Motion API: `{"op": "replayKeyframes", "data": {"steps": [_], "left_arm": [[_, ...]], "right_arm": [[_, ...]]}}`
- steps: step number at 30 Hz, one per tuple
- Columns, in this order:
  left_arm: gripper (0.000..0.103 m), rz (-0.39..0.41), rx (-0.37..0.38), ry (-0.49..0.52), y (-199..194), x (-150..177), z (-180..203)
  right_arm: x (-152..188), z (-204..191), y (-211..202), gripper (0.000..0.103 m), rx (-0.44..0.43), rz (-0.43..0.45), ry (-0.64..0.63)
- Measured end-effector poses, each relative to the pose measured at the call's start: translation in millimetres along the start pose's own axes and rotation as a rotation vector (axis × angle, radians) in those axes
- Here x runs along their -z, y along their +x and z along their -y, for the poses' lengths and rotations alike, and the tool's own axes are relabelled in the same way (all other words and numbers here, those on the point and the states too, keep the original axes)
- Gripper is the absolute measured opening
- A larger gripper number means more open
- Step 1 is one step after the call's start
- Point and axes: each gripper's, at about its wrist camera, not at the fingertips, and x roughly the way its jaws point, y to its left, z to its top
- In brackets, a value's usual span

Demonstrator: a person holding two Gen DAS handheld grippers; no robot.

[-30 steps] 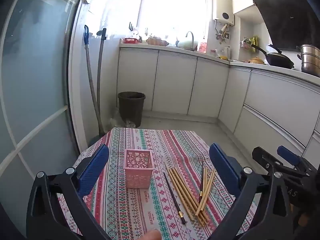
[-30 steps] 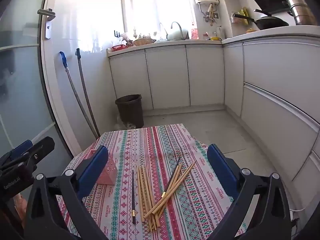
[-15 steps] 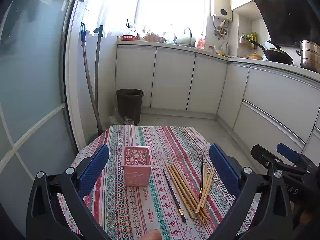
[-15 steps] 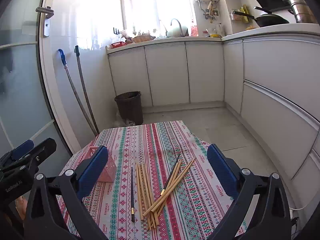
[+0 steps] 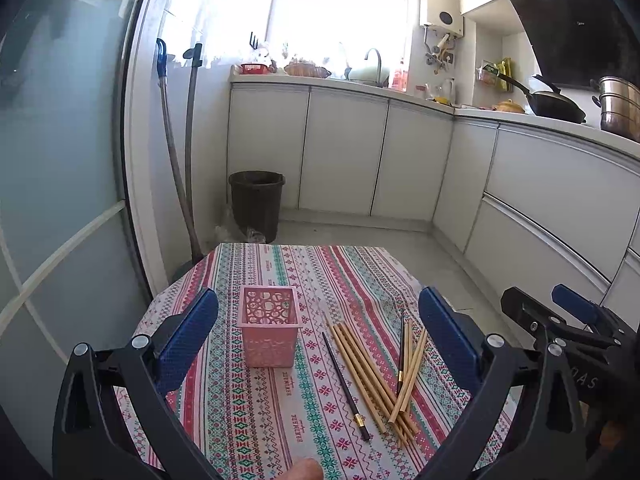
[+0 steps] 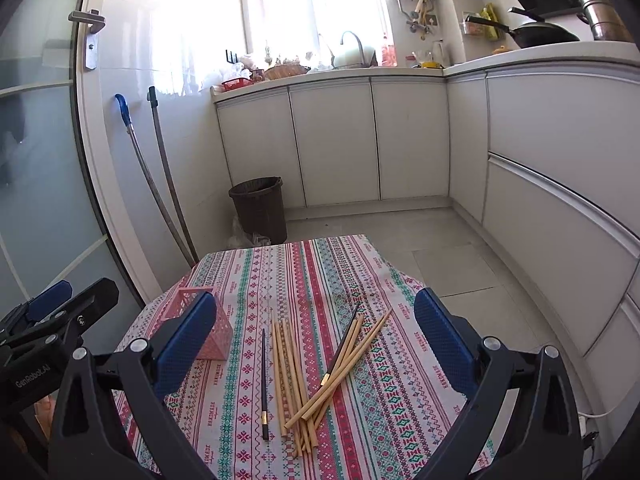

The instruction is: Organize utensils

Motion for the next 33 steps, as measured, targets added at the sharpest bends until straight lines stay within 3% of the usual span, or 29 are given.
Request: {"op": "replayKeyframes", "data": {"steps": [33], "left_arm": [[0.096,-0.004,-0.007,0.005,0.8,2.6,-0.4]], "right_arm": [[1.5,1.9,-1.3,0.096,-0.003,-0.013,0.009]]}}
